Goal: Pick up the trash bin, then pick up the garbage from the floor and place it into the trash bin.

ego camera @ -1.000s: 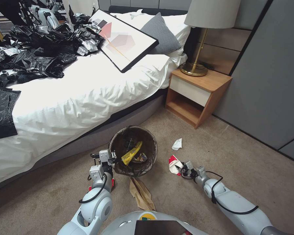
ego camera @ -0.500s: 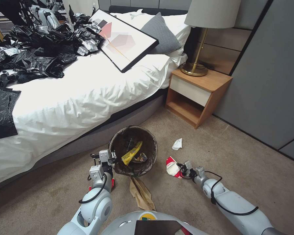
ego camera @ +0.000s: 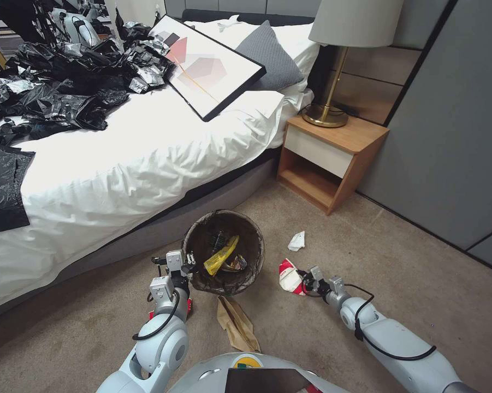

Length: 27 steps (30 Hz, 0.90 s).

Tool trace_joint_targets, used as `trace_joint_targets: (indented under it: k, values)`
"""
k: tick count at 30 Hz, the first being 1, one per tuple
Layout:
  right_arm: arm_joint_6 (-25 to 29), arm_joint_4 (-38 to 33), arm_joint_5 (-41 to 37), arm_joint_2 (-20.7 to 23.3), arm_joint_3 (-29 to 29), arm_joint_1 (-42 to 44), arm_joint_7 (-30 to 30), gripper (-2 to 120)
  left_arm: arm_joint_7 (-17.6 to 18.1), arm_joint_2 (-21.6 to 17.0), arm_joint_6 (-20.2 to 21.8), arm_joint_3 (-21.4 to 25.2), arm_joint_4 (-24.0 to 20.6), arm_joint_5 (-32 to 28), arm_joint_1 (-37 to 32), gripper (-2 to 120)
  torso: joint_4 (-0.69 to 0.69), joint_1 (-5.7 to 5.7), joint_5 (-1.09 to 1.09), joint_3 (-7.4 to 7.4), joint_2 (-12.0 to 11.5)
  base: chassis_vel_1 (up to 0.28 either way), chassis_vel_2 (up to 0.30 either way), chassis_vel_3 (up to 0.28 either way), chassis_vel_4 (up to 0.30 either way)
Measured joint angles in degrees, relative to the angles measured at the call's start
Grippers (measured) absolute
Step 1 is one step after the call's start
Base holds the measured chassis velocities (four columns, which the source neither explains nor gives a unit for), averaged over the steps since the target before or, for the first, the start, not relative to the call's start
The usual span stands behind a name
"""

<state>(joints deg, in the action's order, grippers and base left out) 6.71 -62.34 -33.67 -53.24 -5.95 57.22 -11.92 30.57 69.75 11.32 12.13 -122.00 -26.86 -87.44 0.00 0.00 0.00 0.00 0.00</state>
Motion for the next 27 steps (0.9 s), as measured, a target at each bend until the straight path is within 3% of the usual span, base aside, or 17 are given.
trace_joint_targets:
  k: [11,27]
  values:
    - [1.58,-11.66,-0.8,2.72,4.48,3.5,4.55,0,0.08,-0.11,-0.03,-0.08,-0.22,0.01,-0.13,2,0.0,0.0,-0.02,0.0,0.0,0.0,0.0,0.0,0.0]
    - [4.97,-21.3,-0.73,4.19,8.95,4.93,11.73,0,0.1,-0.59,0.15,-0.61,0.15,0.01,0.09,2,0.0,0.0,-0.01,0.0,0.0,0.0,0.0,0.0,0.0]
